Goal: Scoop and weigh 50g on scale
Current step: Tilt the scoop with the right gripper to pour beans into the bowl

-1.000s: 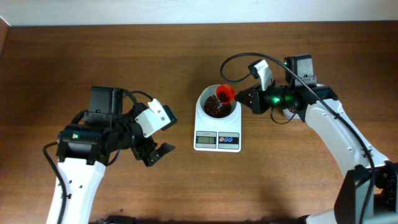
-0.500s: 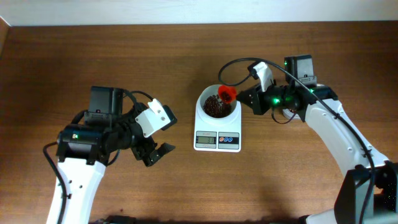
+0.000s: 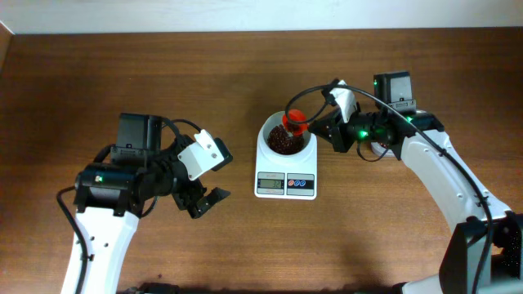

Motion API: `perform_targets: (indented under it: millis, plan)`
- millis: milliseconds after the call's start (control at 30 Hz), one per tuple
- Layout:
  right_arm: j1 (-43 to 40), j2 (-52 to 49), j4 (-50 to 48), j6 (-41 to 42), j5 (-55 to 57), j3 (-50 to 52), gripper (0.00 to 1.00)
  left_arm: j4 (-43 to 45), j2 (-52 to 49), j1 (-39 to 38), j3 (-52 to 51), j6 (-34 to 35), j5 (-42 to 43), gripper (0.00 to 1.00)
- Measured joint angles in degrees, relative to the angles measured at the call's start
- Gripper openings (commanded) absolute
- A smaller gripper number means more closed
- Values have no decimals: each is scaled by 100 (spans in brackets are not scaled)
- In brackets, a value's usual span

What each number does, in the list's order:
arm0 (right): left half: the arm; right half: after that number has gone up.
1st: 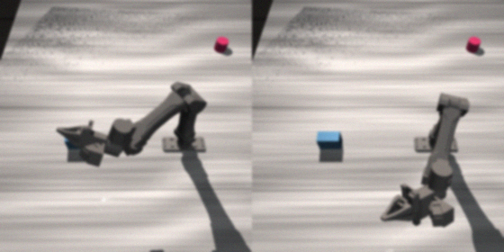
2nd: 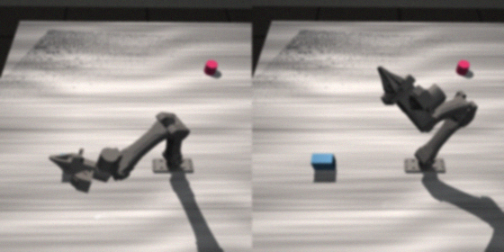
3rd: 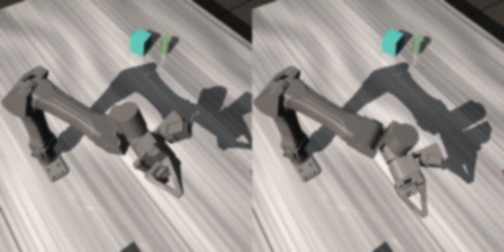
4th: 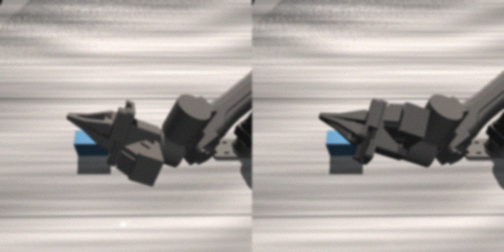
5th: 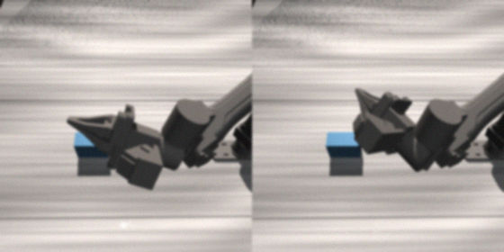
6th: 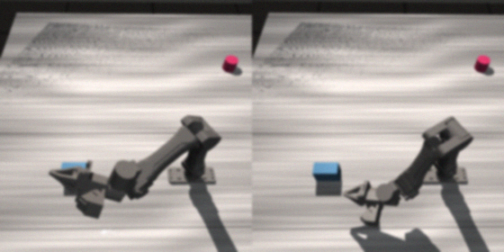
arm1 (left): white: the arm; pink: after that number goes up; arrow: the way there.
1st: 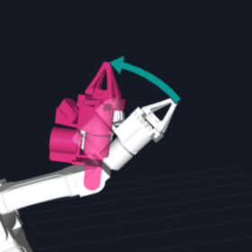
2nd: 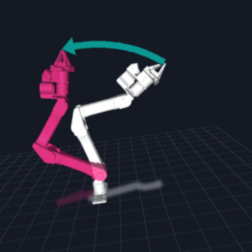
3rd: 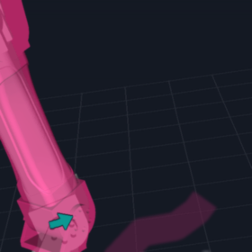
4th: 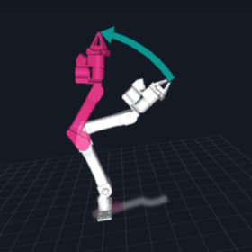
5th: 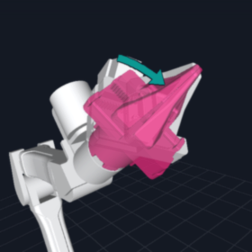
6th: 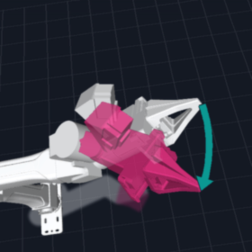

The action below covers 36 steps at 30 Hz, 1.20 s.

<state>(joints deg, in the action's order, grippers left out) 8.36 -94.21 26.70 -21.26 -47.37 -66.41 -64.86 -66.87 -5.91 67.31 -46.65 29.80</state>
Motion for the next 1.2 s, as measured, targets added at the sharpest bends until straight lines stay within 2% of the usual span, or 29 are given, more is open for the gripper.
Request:
perform_targets:
  millis: [333, 467, 600, 733, 833, 1000, 1200]
  plan:
    - [0, 0, -63, -245, 37, 0, 4, 0, 0, 0, 0, 0, 0, 99]
    - [0, 0, 24, -428, -317, 0, 4, -2, 0, 0, 0, 0, 0, 99]
    - [0, -2, 46, -376, -11, 0, 4, 0, 0, 0, 0, 0, 0, 99]
    - [0, -2, -4, -494, -291, 0, 4, -2, 0, 0, 0, 0, 0, 99]
    - [0, -13, -181, -85, 188, 0, 4, -2, 0, 0, 0, 0, -2, 99]
    - [0, -66, -299, -577, -468, 0, 4, -2, 0, 0, 0, 0, 0, 99]
    - [0, -90, -229, -470, -439, 0, 4, -2, 0, 0, 0, 0, 0, 99]
